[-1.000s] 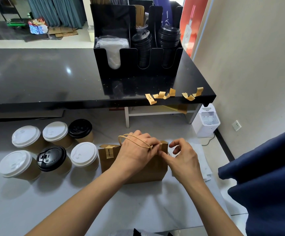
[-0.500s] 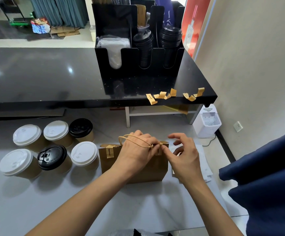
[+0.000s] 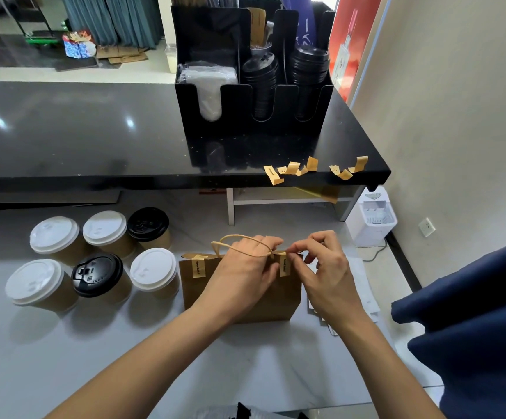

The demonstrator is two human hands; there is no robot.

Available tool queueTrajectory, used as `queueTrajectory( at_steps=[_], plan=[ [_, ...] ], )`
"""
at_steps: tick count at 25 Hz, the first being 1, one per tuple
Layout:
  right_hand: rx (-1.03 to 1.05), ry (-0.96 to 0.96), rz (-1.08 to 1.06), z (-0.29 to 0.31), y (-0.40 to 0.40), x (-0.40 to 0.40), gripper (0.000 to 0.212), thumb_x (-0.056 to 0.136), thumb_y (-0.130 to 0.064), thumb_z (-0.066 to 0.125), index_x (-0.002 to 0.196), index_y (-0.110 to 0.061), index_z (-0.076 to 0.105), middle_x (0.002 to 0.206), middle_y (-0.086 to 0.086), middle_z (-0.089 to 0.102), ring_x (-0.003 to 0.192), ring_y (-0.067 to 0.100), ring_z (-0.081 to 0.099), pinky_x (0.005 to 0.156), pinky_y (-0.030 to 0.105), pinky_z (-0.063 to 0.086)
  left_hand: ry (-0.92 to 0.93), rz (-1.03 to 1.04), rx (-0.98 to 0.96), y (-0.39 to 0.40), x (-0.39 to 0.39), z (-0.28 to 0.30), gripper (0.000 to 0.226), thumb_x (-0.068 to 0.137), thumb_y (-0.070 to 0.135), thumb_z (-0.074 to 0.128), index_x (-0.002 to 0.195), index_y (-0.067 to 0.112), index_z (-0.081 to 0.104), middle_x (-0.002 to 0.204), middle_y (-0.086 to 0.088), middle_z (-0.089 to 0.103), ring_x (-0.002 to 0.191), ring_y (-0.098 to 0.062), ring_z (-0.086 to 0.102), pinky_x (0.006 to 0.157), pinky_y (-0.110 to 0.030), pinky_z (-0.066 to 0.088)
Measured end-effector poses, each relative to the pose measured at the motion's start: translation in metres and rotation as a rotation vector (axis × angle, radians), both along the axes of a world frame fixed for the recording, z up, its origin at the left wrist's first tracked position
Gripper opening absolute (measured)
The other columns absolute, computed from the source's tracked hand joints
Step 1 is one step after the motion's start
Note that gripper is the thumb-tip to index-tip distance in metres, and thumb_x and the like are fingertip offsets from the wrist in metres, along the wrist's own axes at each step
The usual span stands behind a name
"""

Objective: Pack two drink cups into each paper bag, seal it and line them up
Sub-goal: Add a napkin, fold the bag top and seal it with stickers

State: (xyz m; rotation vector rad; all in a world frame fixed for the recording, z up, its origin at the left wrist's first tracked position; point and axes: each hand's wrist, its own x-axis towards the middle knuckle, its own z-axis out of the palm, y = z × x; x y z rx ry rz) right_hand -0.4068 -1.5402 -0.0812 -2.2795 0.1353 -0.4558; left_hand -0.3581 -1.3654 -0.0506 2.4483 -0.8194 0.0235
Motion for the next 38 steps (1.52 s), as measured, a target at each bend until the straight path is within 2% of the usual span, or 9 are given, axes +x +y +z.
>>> queueTrajectory(
  at_steps=[4,6,11,15,18,20,24,34,38],
  plan=[
    [0.004,0.002,-0.007,-0.001,0.0,0.0,0.006,0.092,-0.025,0.074,0.095,-0.03,0.072,0.101,-0.016,0.044,0.092,0.002,0.055,0.072,0.006,0.044,-0.022,-0.005,0.019,0.016,-0.016,0.007,0.055,0.1,0.027,0.056,0.153,0.023,0.039,0.145,0.002,0.053,0.133,-0.015,0.049,0.11,-0.025,0.037],
    [0.018,0.003,-0.007,0.0,0.0,0.001,0.008,0.091,-0.026,0.076,0.094,-0.032,0.072,0.102,-0.02,0.045,0.092,0.003,0.055,0.072,0.008,0.044,-0.062,-0.021,0.03,0.028,-0.023,0.01,0.053,0.099,0.022,0.058,0.15,0.019,0.044,0.146,-0.002,0.054,0.135,-0.017,0.049,0.113,-0.03,0.039],
    [0.04,0.072,0.01,0.0,-0.001,0.0,0.024,0.082,-0.028,0.083,0.1,-0.038,0.07,0.106,-0.02,0.048,0.095,0.002,0.054,0.072,0.006,0.043,-0.259,-0.004,-0.067,0.059,-0.032,0.008,0.02,0.095,0.018,0.059,0.111,0.016,0.07,0.103,0.003,0.068,0.093,-0.02,0.062,0.082,-0.035,0.051],
    [0.019,0.098,0.035,-0.001,-0.001,0.0,0.031,0.078,-0.026,0.086,0.101,-0.039,0.069,0.108,-0.017,0.049,0.097,0.002,0.053,0.076,0.005,0.042,-0.311,0.146,-0.191,0.081,-0.027,0.001,0.014,0.092,0.02,0.057,0.095,0.016,0.071,0.086,0.008,0.064,0.079,-0.018,0.056,0.075,-0.029,0.045],
    [0.008,0.112,0.023,-0.002,0.0,0.001,0.033,0.078,-0.025,0.086,0.101,-0.04,0.067,0.107,-0.017,0.048,0.099,0.002,0.053,0.077,0.005,0.041,-0.286,0.299,-0.267,0.093,-0.017,-0.002,0.014,0.09,0.022,0.059,0.1,0.018,0.068,0.086,0.009,0.058,0.081,-0.016,0.051,0.076,-0.031,0.044],
    [-0.002,0.12,0.031,-0.002,0.001,0.001,0.034,0.077,-0.026,0.086,0.101,-0.04,0.066,0.108,-0.017,0.047,0.099,0.002,0.053,0.078,0.005,0.04,-0.241,0.359,-0.244,0.096,-0.01,-0.005,0.023,0.088,0.025,0.062,0.11,0.019,0.065,0.098,0.007,0.057,0.09,-0.016,0.049,0.082,-0.031,0.042],
    [-0.004,0.137,0.041,-0.003,0.001,0.0,0.033,0.08,-0.029,0.084,0.103,-0.041,0.064,0.108,-0.02,0.045,0.098,0.004,0.053,0.077,0.006,0.04,-0.102,0.323,-0.158,0.098,-0.006,-0.015,0.046,0.085,0.023,0.077,0.129,0.022,0.06,0.12,0.005,0.055,0.106,-0.016,0.047,0.093,-0.026,0.036],
    [0.008,0.132,0.024,-0.008,0.004,-0.002,0.029,0.083,-0.027,0.081,0.103,-0.039,0.063,0.108,-0.022,0.043,0.096,0.001,0.055,0.075,0.001,0.041,0.007,0.222,-0.148,0.11,0.002,-0.026,0.039,0.084,0.011,0.077,0.117,0.027,0.065,0.111,0.011,0.06,0.101,-0.015,0.054,0.09,-0.03,0.043],
    [0.033,0.137,0.015,-0.009,0.005,-0.003,0.042,0.084,-0.029,0.081,0.117,-0.044,0.058,0.114,-0.019,0.046,0.098,-0.004,0.054,0.073,0.003,0.043,0.064,0.246,-0.246,0.11,0.0,-0.031,0.053,0.084,0.011,0.078,0.13,0.026,0.058,0.119,0.01,0.055,0.109,-0.01,0.054,0.094,-0.034,0.05]
  ],
)
